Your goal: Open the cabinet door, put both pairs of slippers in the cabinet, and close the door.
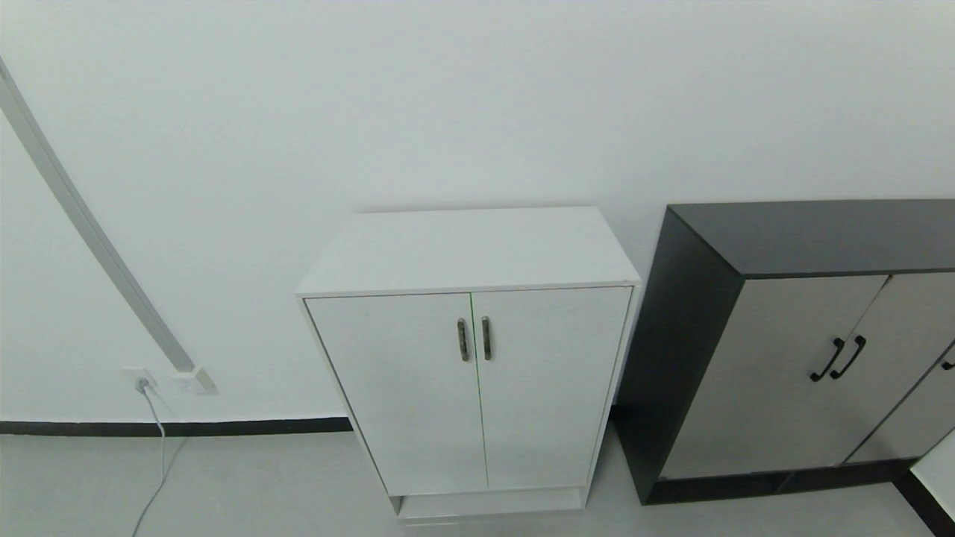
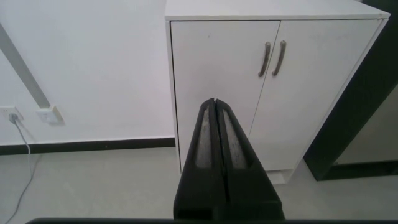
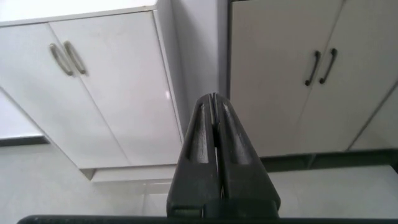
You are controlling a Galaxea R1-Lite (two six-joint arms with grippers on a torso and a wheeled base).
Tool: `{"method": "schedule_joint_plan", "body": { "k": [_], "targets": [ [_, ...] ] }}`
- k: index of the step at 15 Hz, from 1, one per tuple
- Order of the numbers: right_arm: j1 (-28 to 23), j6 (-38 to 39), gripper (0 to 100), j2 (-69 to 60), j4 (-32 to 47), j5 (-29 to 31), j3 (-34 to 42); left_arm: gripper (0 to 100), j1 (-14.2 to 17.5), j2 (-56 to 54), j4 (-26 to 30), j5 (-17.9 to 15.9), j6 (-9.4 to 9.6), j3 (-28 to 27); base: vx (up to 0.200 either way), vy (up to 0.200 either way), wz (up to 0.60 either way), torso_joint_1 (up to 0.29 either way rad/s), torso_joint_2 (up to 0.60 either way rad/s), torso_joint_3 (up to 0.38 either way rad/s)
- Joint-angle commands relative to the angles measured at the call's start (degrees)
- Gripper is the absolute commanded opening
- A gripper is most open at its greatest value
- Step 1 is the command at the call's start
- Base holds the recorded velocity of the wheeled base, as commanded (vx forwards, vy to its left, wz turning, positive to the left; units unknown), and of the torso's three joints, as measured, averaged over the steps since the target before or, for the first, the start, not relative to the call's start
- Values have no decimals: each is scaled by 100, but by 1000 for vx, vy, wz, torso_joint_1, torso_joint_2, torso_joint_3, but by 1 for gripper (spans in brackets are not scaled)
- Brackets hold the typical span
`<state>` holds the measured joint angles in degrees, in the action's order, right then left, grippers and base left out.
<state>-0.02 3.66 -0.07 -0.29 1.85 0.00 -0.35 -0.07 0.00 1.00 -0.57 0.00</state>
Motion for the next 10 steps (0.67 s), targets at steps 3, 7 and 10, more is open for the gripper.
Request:
{"method": "schedule_joint_plan", "body": {
  "k": [3, 7, 10],
  "targets": [
    [-6, 30, 0, 7, -15, 61, 0, 0, 0, 7, 0, -3, 5, 0, 0, 0, 0, 0, 0, 0],
    [-6, 21, 0, 7, -15, 52, 0, 0, 0, 7, 0, -3, 13, 0, 0, 0, 0, 0, 0, 0],
    [-6, 12, 0, 7, -15, 52, 0, 0, 0, 7, 0, -3, 13, 0, 0, 0, 0, 0, 0, 0]
  ]
}}
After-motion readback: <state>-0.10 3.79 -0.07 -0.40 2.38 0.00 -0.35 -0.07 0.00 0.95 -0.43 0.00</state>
